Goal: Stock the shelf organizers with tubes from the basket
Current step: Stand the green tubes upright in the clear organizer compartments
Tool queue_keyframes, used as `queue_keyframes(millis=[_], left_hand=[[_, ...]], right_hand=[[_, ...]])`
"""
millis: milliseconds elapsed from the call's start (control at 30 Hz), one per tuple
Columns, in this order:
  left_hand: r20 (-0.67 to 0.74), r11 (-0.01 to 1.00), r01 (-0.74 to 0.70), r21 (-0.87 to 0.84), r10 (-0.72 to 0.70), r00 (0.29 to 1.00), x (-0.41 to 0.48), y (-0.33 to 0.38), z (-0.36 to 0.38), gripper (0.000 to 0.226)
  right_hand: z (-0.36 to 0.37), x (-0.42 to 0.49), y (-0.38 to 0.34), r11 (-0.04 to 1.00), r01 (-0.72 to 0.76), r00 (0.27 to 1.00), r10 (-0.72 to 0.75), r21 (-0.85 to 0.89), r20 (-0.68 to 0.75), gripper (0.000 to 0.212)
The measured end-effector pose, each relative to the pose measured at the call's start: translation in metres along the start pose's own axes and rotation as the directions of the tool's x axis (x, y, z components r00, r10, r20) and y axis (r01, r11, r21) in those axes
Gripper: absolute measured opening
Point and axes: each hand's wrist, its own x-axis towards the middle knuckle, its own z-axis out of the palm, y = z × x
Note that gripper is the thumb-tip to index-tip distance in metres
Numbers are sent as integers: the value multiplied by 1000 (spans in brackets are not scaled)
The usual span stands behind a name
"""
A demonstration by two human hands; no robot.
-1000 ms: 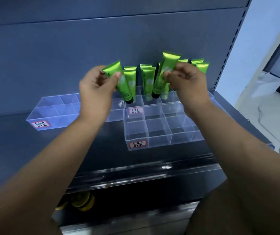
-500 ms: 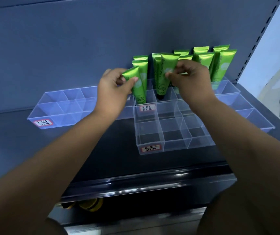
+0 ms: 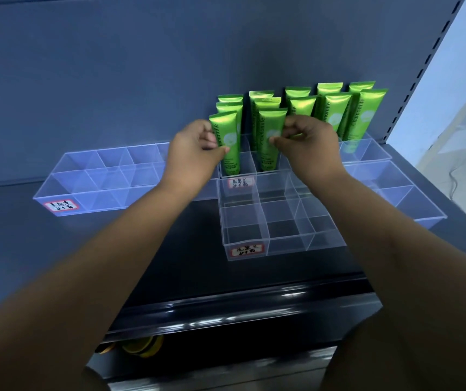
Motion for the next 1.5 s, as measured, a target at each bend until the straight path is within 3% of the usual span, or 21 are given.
queue_keyframes(millis=[233, 1233, 1500], left_hand=[[-4, 999, 31, 18, -31, 1000, -5, -6, 5, 14], [-41, 992, 30, 122, -25, 999, -8, -7, 9, 20], [-38, 986, 38, 160, -33, 999, -9, 2, 6, 31]], right_hand=[[0, 3, 4, 998, -55, 998, 55, 25, -16, 16], [0, 7, 5, 989, -137, 990, 138, 48, -2, 22], [-3, 6, 1, 987, -156, 988, 156, -32, 1, 21]])
